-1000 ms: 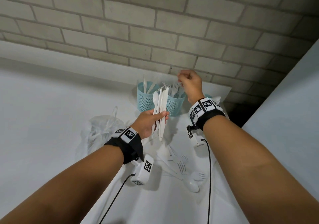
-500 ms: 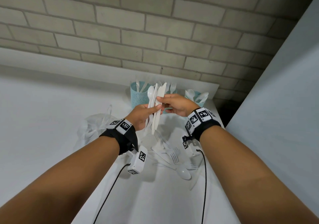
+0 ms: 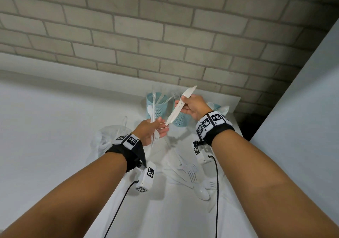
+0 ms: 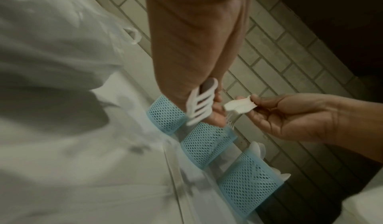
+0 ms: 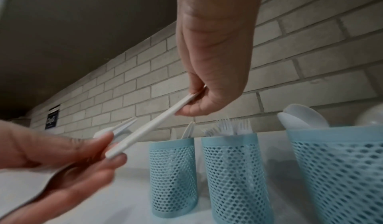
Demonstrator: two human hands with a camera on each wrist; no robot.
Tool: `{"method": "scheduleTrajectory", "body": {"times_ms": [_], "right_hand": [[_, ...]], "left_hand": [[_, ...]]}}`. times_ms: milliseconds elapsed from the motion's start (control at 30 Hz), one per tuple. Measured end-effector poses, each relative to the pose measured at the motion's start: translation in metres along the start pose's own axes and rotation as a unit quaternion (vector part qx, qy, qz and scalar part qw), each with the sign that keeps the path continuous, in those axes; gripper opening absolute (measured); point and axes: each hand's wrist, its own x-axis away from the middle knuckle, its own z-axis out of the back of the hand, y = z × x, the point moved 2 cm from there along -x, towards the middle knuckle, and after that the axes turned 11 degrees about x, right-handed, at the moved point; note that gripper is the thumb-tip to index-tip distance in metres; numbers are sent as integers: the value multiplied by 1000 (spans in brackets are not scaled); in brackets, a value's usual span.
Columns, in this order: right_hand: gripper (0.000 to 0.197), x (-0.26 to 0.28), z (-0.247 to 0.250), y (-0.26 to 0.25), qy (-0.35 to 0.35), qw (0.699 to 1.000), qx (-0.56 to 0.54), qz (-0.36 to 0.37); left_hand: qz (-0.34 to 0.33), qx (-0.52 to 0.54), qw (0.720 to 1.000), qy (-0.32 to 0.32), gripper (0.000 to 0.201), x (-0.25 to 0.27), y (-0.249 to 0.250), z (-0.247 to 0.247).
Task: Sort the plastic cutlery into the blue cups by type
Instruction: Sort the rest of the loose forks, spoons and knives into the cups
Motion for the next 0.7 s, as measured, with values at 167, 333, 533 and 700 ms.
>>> {"method": "scheduleTrajectory", "body": {"times_ms": [167, 333, 533, 700], "right_hand": [[16, -20, -19, -21, 79, 994, -52, 54], [15, -49, -39, -27, 180, 976, 21, 118], [22, -62, -56, -19, 193, 964, 126, 136], [35, -68, -64, -9, 96, 951, 268, 121]], "left_hand": [[-7, 26, 999, 21, 19, -4, 4, 10], [-7, 1, 1000, 18, 39, -4, 13, 8], [86, 88, 992, 14, 41, -4, 14, 11], [72, 76, 994, 10, 16, -3, 13, 9]]}}
